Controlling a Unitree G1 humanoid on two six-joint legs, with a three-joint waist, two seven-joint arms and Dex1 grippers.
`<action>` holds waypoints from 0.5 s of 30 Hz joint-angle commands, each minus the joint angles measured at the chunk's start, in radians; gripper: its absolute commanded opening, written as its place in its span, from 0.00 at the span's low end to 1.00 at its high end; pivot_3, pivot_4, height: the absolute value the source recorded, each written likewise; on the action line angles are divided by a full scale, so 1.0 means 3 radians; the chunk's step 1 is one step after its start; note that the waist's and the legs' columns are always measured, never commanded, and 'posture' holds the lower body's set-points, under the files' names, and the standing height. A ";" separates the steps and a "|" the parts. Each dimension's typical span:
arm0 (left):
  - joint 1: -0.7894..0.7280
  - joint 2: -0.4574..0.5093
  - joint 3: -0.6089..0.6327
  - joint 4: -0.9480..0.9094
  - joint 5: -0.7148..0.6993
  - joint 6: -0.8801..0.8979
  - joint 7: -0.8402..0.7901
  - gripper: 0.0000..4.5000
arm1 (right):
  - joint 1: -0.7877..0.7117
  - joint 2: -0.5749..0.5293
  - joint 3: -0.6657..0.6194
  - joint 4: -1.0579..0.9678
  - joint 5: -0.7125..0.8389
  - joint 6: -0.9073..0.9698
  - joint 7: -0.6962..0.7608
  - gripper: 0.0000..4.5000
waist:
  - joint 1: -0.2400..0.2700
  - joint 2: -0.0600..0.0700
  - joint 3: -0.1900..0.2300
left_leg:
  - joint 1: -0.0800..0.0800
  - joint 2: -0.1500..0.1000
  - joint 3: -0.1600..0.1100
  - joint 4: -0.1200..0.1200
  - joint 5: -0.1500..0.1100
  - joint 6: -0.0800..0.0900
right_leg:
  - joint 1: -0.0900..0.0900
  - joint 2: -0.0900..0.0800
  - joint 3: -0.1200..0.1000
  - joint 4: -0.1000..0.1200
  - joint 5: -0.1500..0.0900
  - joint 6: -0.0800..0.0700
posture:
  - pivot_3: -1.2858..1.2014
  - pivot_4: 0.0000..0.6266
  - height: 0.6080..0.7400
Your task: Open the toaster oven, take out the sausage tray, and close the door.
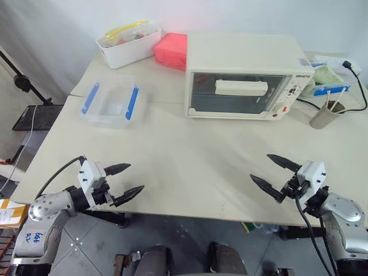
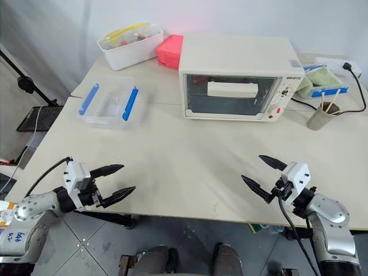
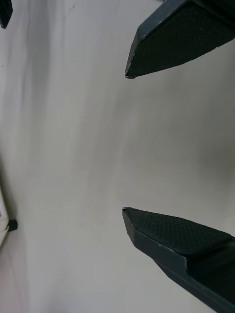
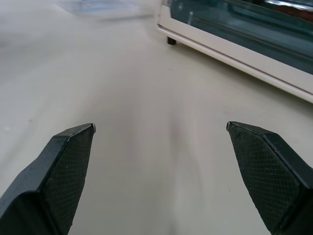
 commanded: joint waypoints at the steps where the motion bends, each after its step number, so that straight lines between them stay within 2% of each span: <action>1: -0.0111 -0.0010 0.0016 -0.0065 -0.0005 -0.0017 0.0057 0.99 | -0.0167 -0.0033 -0.0023 -0.0093 0.0122 0.0144 -0.0005 1.00 | 0.0000 0.0000 0.0000 | 0.0000 0.0000 0.0000 0.0000 0.0000 0.0000 | 0.0000 0.0000 0.0000 0.0000 0.0000 0.0000 | 0.52 0.24 1.00; 9: -0.0730 -0.0064 0.0230 0.0023 -0.0755 0.0506 -0.0005 0.99 | -0.1063 -0.0086 -0.0082 -0.0208 0.0665 0.1227 -0.0290 1.00 | -0.0014 0.0006 0.0004 | -0.0004 0.0004 -0.0005 0.0015 -0.0002 -0.0004 | 0.0000 0.0007 -0.0002 0.0006 0.0001 -0.0001 | 0.52 0.24 1.00; 12: -0.1100 -0.0118 0.0146 0.0011 -0.0863 0.0607 0.0043 0.99 | -0.1660 -0.0076 -0.0028 0.0165 0.0550 0.1400 -0.0433 1.00 | -0.0010 0.0008 0.0007 | -0.0009 -0.0001 -0.0004 0.0023 -0.0005 -0.0003 | -0.0001 0.0008 -0.0002 0.0005 0.0001 -0.0001 | 0.52 0.24 1.00; 15: -0.1239 -0.0180 0.0067 -0.0005 -0.0923 0.0715 0.0053 0.99 | -0.2021 0.0027 -0.0014 0.0499 0.0380 0.1267 -0.0538 1.00 | -0.0010 0.0009 0.0008 | -0.0010 -0.0002 -0.0005 0.0035 -0.0006 -0.0002 | 0.0001 0.0008 -0.0001 0.0009 0.0002 -0.0001 | 0.52 0.24 1.00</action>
